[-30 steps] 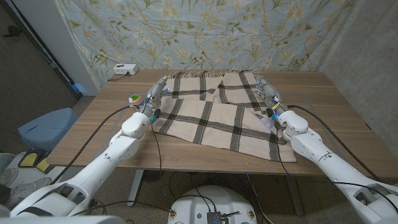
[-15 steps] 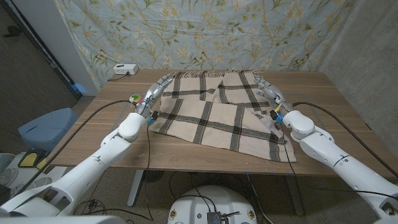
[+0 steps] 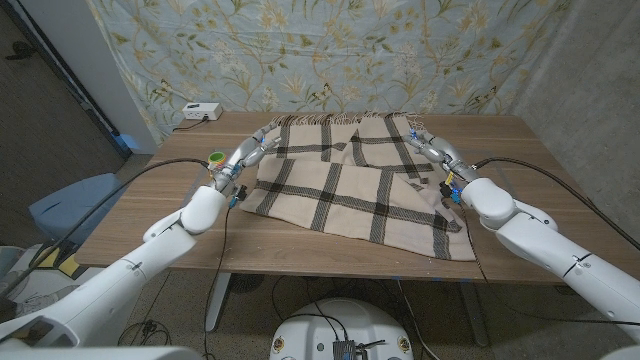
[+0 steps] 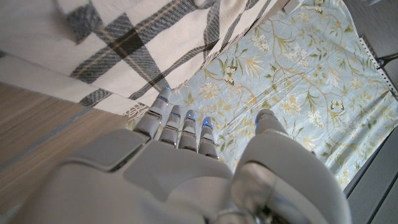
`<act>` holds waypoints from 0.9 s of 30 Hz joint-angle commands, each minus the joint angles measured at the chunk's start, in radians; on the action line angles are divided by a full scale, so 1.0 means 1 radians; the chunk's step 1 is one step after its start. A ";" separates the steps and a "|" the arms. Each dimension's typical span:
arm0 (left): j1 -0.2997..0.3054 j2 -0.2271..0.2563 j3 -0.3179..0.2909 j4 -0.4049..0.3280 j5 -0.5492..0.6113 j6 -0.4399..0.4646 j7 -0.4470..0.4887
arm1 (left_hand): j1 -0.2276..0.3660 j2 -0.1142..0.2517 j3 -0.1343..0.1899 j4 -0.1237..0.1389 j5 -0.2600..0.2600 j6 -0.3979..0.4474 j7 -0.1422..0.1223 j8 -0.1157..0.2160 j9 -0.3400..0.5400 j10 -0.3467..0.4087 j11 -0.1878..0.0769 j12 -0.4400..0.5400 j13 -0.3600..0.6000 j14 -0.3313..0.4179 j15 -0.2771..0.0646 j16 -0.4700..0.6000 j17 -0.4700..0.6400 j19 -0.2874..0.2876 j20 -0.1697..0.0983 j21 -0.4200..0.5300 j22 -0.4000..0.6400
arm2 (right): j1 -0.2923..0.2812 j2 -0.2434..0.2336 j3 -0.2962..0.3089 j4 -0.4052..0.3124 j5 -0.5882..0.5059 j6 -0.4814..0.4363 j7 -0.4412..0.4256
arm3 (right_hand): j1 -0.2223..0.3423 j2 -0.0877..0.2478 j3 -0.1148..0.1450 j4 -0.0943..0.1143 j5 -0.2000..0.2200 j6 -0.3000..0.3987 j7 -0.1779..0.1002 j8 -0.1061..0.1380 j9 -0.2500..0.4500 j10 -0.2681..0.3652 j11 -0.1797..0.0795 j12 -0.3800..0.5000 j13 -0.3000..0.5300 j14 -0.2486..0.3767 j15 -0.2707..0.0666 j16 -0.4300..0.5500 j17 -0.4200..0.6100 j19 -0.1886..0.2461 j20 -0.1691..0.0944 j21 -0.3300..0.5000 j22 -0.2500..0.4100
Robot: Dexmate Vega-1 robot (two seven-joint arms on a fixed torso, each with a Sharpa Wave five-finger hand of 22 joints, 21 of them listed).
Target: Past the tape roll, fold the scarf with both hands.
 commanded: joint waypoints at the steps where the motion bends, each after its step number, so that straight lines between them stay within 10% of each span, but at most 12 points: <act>1: 0.085 0.092 -0.032 -0.138 0.138 0.083 0.046 | 0.021 0.003 0.005 -0.015 -0.003 0.019 0.001 -0.005 0.002 0.016 0.003 0.004 0.005 0.017 0.000 0.003 0.002 0.011 0.003 -0.004 0.005 | -0.090 -0.110 0.023 -0.181 -0.101 -0.151 -0.037 | 0.020 0.003 0.014 -0.005 -0.004 0.023 0.003 0.008 0.002 0.014 -0.005 0.007 0.003 0.015 -0.003 0.005 0.005 0.014 0.000 0.007 0.002; 27: 0.239 0.251 -0.110 -0.321 0.216 0.206 -0.014 | 0.083 -0.007 0.004 -0.084 -0.016 0.043 -0.029 -0.022 0.004 0.072 -0.027 0.002 0.007 0.075 -0.025 0.001 0.003 0.069 -0.010 -0.008 0.006 | -0.313 -0.278 0.094 -0.465 -0.195 -0.459 -0.083 | 0.042 0.004 0.037 -0.021 -0.012 0.051 0.004 0.007 0.003 0.032 -0.010 0.003 0.003 0.029 -0.018 0.000 0.007 0.024 -0.007 0.005 0.002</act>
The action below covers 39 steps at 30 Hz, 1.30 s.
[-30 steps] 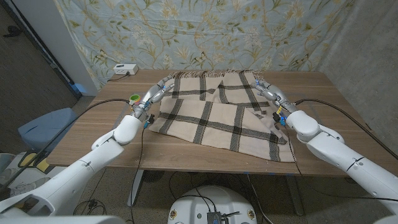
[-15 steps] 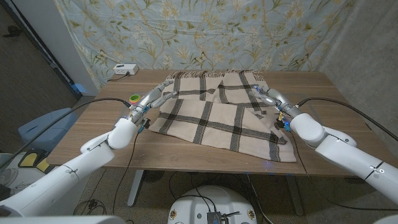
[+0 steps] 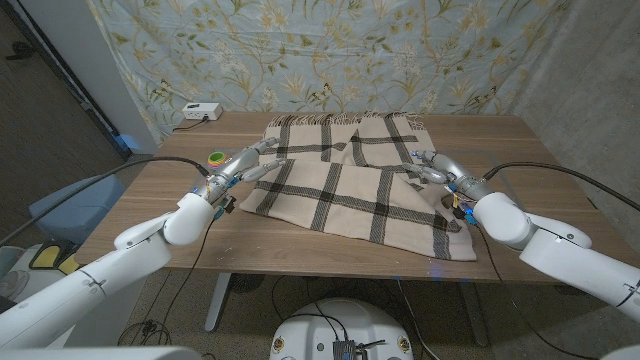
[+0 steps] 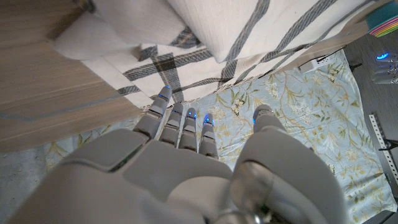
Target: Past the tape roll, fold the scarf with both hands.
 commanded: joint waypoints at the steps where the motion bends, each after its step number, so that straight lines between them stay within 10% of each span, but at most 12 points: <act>1: 0.082 0.071 -0.044 -0.082 0.024 0.060 -0.026 | 0.020 -0.008 0.001 -0.015 -0.001 0.015 -0.012 -0.001 0.004 0.025 0.000 0.005 0.002 0.004 -0.004 0.000 0.003 0.006 0.001 -0.009 0.001 | -0.101 -0.073 0.024 -0.131 -0.040 -0.146 -0.018 | 0.015 -0.002 0.012 -0.001 -0.004 0.013 0.002 0.005 0.003 0.012 0.000 0.003 0.003 0.007 -0.007 -0.001 0.002 0.009 -0.002 0.004 0.002; 39: 0.137 0.174 -0.050 -0.143 0.023 0.124 -0.162 | 0.086 -0.037 -0.017 -0.066 -0.007 0.103 -0.019 0.006 0.005 0.123 -0.009 0.015 0.005 0.063 -0.029 0.001 0.004 0.043 -0.006 -0.028 0.001 | -0.293 -0.115 0.037 -0.325 -0.036 -0.458 -0.133 | 0.044 -0.008 0.047 -0.024 -0.008 0.076 0.003 0.007 0.005 0.095 -0.003 0.017 0.004 0.022 -0.025 -0.012 0.004 0.021 -0.014 -0.002 0.001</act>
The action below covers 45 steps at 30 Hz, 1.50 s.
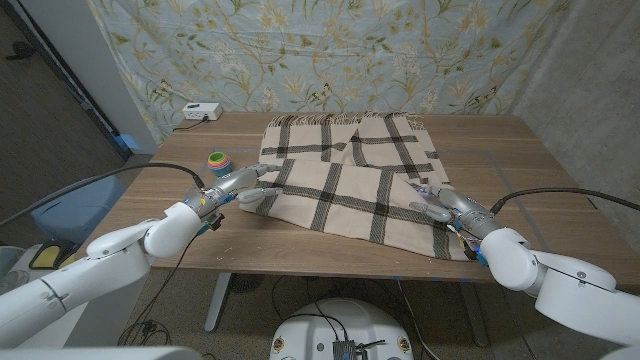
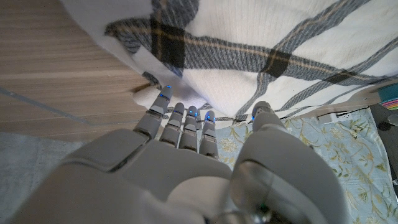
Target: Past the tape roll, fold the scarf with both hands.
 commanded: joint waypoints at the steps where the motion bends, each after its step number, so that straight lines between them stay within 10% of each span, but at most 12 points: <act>1: 0.001 0.031 0.017 -0.020 0.015 0.027 -0.047 | 0.020 -0.002 -0.001 -0.007 -0.003 0.017 0.001 0.006 0.005 0.021 -0.006 0.008 0.005 0.011 -0.001 0.001 0.005 0.007 0.001 -0.005 0.002 | -0.059 -0.006 -0.003 -0.050 0.011 -0.094 -0.043 | 0.010 -0.003 0.012 -0.003 -0.001 0.033 0.002 0.008 0.005 0.044 -0.004 0.016 0.005 0.017 -0.008 -0.003 0.005 0.011 -0.003 -0.001 0.001; 20: -0.023 0.043 0.065 -0.018 0.146 0.067 -0.009 | 0.110 -0.009 0.011 -0.025 0.005 0.011 0.004 -0.003 0.005 0.056 -0.024 0.003 0.006 0.064 -0.030 0.008 0.004 0.056 -0.009 -0.008 0.001 | -0.053 -0.074 -0.102 -0.124 -0.035 -0.259 -0.091 | 0.080 -0.019 0.062 -0.059 0.003 0.174 0.015 0.034 0.009 0.146 -0.029 0.034 0.012 0.122 -0.052 0.010 0.005 0.069 -0.018 0.006 0.002; 28: -0.028 0.042 0.068 -0.013 0.127 0.061 -0.013 | 0.131 -0.010 0.013 -0.025 0.005 0.015 0.005 -0.002 0.005 0.056 -0.021 -0.001 0.007 0.069 -0.032 0.006 0.004 0.062 -0.012 -0.010 0.001 | 0.014 -0.127 -0.179 -0.135 -0.042 -0.295 -0.029 | 0.128 -0.095 0.075 -0.081 0.004 0.135 -0.001 0.006 0.009 0.099 -0.039 0.006 0.016 0.090 -0.055 -0.017 0.010 0.057 -0.009 -0.007 0.002; 41: -0.035 0.041 0.069 -0.011 0.100 0.057 -0.023 | 0.138 -0.016 0.004 -0.016 0.001 0.007 0.005 -0.009 0.005 0.053 -0.019 -0.006 0.007 0.068 -0.030 0.002 0.005 0.062 -0.012 -0.016 0.002 | 0.269 -0.102 -0.522 -0.118 -0.286 -0.461 0.144 | 0.204 -0.135 0.114 -0.091 0.025 0.032 -0.029 -0.030 0.011 -0.006 -0.076 -0.032 0.020 0.019 -0.073 -0.032 0.017 0.032 -0.006 -0.016 0.002; 45: -0.034 0.041 0.070 -0.014 0.099 0.060 -0.023 | 0.139 -0.017 0.002 -0.014 0.000 0.007 0.006 -0.009 0.005 0.053 -0.017 -0.007 0.007 0.068 -0.029 0.001 0.005 0.062 -0.011 -0.017 0.002 | 0.315 -0.070 -0.597 -0.090 -0.368 -0.493 0.159 | 0.354 -0.139 0.185 -0.094 0.043 0.075 -0.047 -0.008 0.012 0.056 -0.102 -0.005 0.021 0.066 -0.108 -0.013 0.017 0.076 -0.026 -0.003 0.001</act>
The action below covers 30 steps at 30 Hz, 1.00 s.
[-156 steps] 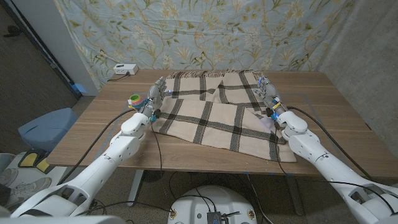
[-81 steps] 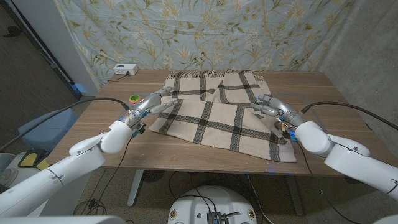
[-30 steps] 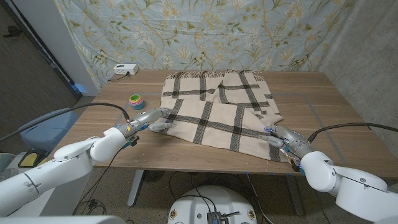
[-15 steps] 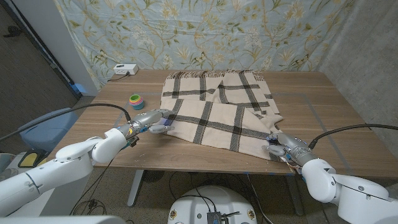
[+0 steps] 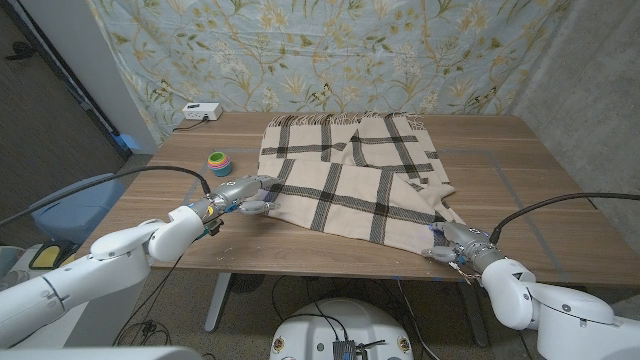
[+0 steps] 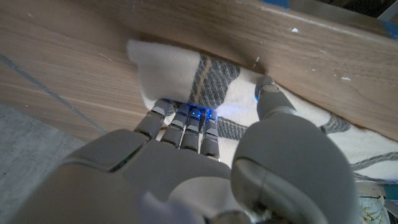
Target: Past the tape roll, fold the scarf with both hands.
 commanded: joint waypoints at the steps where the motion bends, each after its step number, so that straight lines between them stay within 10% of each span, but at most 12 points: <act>1: -0.001 0.001 0.002 -0.005 -0.010 0.003 -0.003 | 0.008 -0.004 -0.003 0.006 0.000 -0.002 0.000 -0.002 0.005 0.002 0.004 -0.003 0.003 0.004 0.002 0.001 0.005 0.005 0.003 -0.002 0.003 | 0.178 0.051 -0.258 0.044 -0.202 -0.118 0.101 | 0.149 -0.007 0.072 0.003 0.020 0.063 -0.028 0.030 0.002 0.095 -0.028 0.037 0.003 0.064 -0.048 0.019 0.003 0.055 -0.026 0.018 0.003; 6: 0.008 0.006 -0.003 -0.015 -0.007 0.014 0.003 | 0.010 -0.005 -0.005 0.008 -0.001 -0.001 -0.002 -0.002 0.005 0.002 0.003 -0.005 0.003 0.005 0.001 0.001 0.005 0.006 0.003 -0.004 0.003 | 0.187 0.090 -0.287 0.077 -0.262 -0.121 0.056 | 0.236 0.035 0.102 0.025 0.024 0.233 -0.074 0.073 0.000 0.276 -0.059 0.092 0.007 0.207 -0.110 0.080 0.035 0.133 -0.072 0.035 0.005; 12: 0.023 0.016 -0.010 -0.030 -0.001 0.025 0.010 | 0.014 -0.006 -0.008 0.010 -0.001 0.000 -0.001 -0.003 0.005 0.004 0.002 -0.006 0.003 0.006 0.001 0.000 0.005 0.007 0.003 -0.006 0.004 | 0.137 0.122 -0.246 0.142 -0.286 -0.016 -0.062 | 0.307 0.119 -0.017 0.039 -0.039 0.651 -0.076 0.170 0.007 0.623 -0.052 0.273 0.066 0.461 -0.172 0.285 0.206 0.246 -0.105 0.082 0.020; 30: -0.016 0.055 0.067 -0.138 0.182 0.244 -0.152 | 0.137 -0.119 -0.049 -0.001 0.035 0.081 -0.027 0.020 0.005 0.093 -0.059 0.008 0.004 0.048 -0.028 0.006 0.006 0.029 0.001 -0.035 0.002 | 0.095 0.161 -0.157 0.191 -0.340 0.096 -0.065 | 0.322 0.143 -0.033 0.049 -0.036 0.682 -0.056 0.171 0.012 0.686 -0.045 0.328 0.093 0.479 -0.172 0.303 0.250 0.261 -0.107 0.097 0.024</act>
